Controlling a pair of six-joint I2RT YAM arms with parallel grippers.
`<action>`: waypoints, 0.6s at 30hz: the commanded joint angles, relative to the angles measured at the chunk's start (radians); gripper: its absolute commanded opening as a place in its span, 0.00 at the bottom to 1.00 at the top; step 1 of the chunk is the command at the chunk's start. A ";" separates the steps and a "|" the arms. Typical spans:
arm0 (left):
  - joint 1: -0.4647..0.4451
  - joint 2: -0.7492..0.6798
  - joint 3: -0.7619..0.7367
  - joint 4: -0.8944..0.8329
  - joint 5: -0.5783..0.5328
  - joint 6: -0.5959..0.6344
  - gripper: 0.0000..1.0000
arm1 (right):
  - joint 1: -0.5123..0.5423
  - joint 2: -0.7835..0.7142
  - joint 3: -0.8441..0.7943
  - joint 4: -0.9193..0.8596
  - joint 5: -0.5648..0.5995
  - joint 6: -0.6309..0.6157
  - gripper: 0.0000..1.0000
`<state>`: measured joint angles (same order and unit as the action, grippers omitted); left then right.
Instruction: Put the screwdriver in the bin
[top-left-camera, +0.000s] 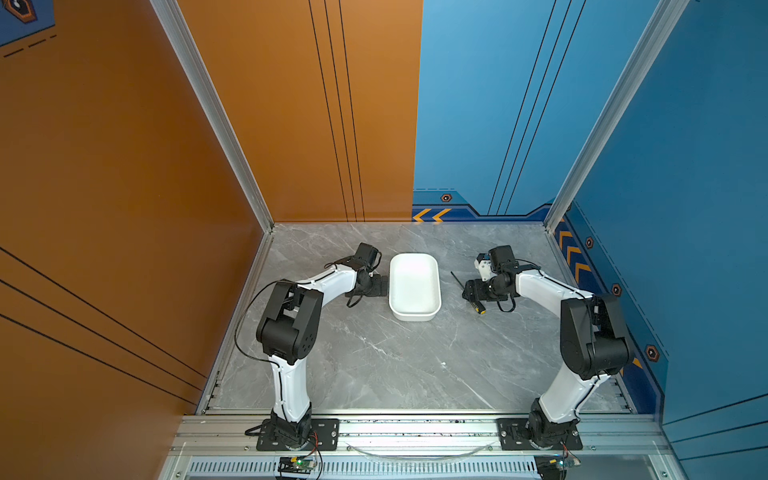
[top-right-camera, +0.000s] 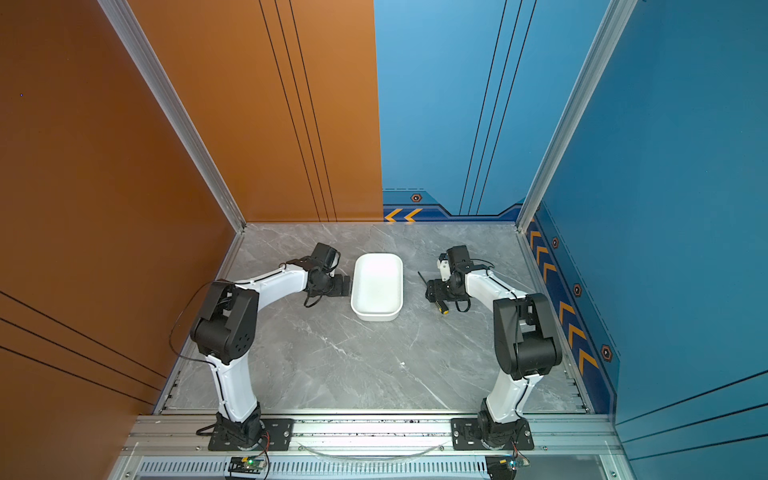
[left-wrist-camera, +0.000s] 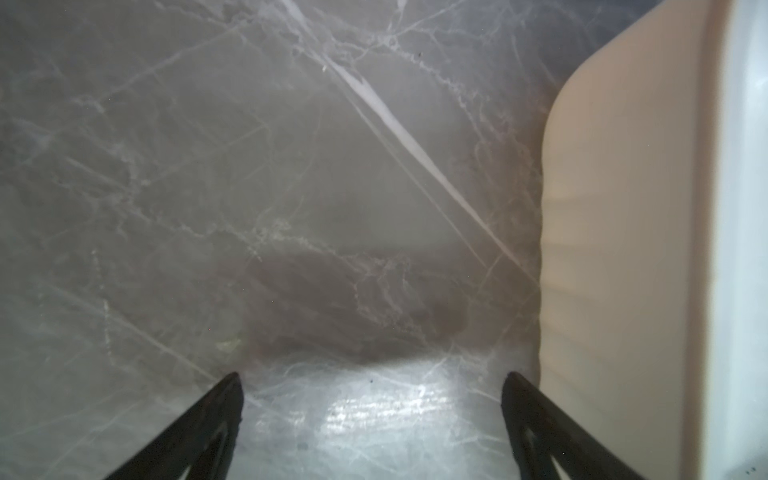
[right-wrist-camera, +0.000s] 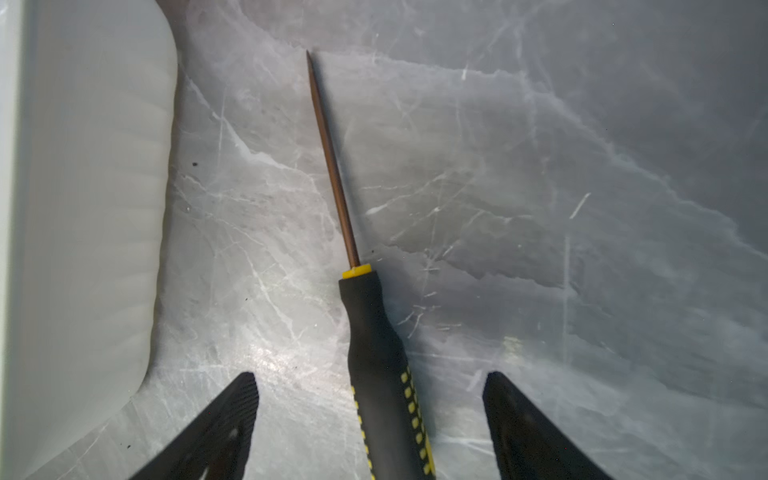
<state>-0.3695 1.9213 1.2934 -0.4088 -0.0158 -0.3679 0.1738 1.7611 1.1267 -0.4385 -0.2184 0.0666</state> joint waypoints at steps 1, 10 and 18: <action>0.025 -0.103 -0.030 0.000 -0.025 -0.001 0.98 | 0.013 0.012 0.034 -0.032 0.049 -0.024 0.84; 0.202 -0.377 -0.312 0.275 0.320 -0.010 0.98 | 0.031 0.044 0.038 -0.032 0.083 -0.020 0.78; 0.332 -0.545 -0.449 0.275 0.400 0.021 0.98 | 0.034 0.056 0.045 -0.034 0.084 -0.010 0.69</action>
<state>-0.0563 1.4200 0.8608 -0.1520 0.3061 -0.3676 0.2012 1.8107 1.1477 -0.4389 -0.1520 0.0555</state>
